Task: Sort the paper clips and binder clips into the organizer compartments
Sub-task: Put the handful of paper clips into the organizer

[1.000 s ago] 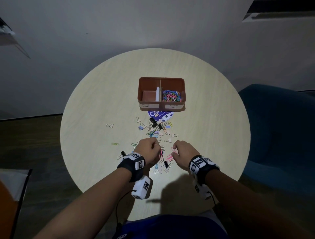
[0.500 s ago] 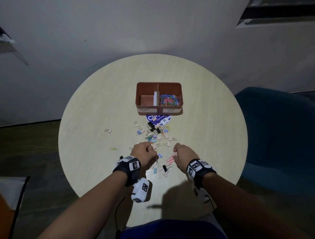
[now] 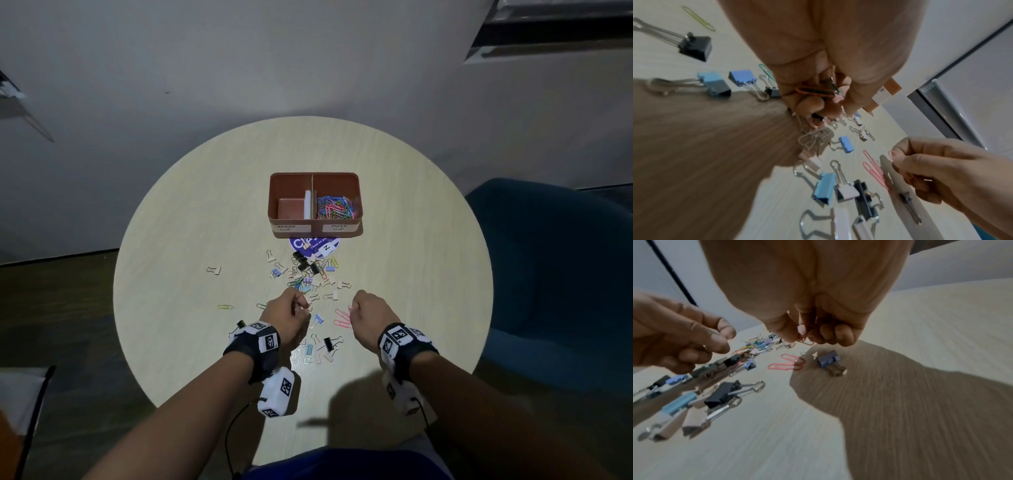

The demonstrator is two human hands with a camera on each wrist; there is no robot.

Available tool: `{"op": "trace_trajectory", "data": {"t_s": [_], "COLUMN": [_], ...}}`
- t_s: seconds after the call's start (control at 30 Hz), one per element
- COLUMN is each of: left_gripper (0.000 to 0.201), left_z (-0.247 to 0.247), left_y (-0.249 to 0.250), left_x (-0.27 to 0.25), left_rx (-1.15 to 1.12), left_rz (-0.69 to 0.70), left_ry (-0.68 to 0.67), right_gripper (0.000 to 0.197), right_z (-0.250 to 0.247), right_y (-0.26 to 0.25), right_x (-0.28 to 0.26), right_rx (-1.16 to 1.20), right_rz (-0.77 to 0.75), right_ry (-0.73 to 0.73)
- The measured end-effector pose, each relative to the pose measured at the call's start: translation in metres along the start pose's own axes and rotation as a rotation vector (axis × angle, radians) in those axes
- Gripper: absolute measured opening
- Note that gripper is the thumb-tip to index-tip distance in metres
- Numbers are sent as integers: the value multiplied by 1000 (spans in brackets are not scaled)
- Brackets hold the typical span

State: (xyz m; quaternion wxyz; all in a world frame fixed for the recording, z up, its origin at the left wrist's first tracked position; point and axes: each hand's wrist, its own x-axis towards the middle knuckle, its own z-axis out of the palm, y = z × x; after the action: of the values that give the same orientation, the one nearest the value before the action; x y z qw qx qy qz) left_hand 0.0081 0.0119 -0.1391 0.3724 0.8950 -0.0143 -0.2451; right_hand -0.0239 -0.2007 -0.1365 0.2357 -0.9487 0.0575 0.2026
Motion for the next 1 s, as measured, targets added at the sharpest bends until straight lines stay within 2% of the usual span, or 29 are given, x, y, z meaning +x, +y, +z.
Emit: {"op": "trace_trajectory", "data": {"t_s": [0.3,0.43,0.53,0.7,1.0], "left_gripper": [9,10,9,9,12], "left_z": [5,5,4,1,-16], "left_y": [2,2,3,2,-13], "left_x": [6,7,5,1,-4], "left_rx": [59,78,83,83,105], "left_rz": [-14,-6,6,6,-41], "left_ry": [-41,-68,-71,-53,15], "right_gripper": [29,22,15,23,13], "right_z": [-5,-5,-3,5,7], "right_y": [1,-1,1,3,2], "right_x": [-3,-6,-7,-6,-2], "right_rx": [399,329,155,-110,-101], "right_rz": [102,78,20,-48,50], "right_ry": [-27,-41,-66,-137,-127]}}
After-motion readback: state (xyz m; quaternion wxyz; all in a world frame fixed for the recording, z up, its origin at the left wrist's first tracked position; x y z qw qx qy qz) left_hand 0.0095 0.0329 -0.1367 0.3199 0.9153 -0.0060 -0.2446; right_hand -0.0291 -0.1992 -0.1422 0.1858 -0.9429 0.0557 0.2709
